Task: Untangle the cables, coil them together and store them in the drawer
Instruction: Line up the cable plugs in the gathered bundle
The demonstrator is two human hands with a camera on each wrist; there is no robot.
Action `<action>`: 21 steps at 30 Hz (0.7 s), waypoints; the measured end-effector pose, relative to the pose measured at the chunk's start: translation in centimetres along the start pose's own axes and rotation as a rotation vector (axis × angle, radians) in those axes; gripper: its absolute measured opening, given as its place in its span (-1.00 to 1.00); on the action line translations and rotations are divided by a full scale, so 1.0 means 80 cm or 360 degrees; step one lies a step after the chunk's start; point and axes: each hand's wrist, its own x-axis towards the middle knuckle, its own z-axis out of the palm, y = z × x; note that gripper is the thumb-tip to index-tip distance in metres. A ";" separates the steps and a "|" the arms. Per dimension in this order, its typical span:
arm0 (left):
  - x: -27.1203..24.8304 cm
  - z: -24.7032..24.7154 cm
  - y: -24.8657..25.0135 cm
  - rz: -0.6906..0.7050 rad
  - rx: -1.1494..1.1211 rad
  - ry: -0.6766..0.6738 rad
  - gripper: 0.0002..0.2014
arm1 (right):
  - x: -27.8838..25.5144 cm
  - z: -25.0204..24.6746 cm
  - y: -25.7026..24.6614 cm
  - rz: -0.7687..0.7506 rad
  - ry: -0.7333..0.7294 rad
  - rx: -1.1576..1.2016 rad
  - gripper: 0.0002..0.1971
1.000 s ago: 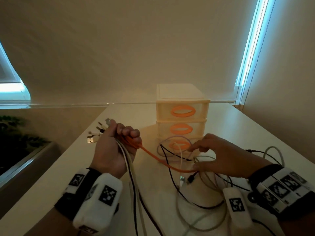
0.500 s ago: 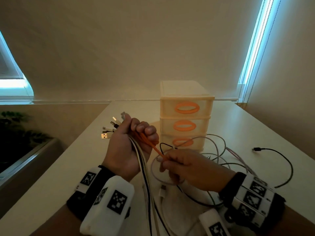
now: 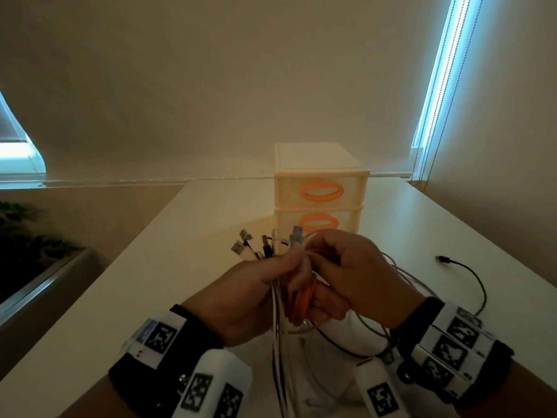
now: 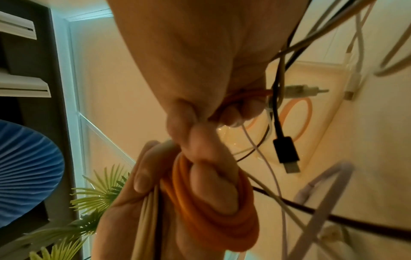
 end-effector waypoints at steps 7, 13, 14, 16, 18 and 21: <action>0.009 0.008 -0.002 0.0053 0.0096 0.0553 -0.47 | -0.005 -0.010 -0.011 -0.0093 -0.0209 -0.0166 -0.91; 0.015 -0.009 -0.005 0.0162 0.0147 0.0881 -0.43 | -0.003 -0.011 -0.006 0.0175 -0.0218 -0.0218 -0.84; 0.014 -0.009 -0.003 0.0184 0.0020 0.0895 -0.43 | -0.004 -0.009 -0.011 0.0183 -0.0311 -0.0195 -0.84; 0.014 -0.007 0.000 0.0243 -0.0235 0.0872 -0.43 | -0.008 -0.002 -0.021 0.0148 -0.0418 -0.0031 -0.92; 0.015 -0.006 0.001 0.0297 -0.0477 0.0839 -0.44 | -0.009 0.003 -0.020 0.0081 -0.0417 0.0065 -0.93; 0.015 -0.009 0.002 0.0372 -0.0714 0.0829 -0.51 | -0.009 0.004 -0.009 0.0075 -0.0468 0.0109 -0.92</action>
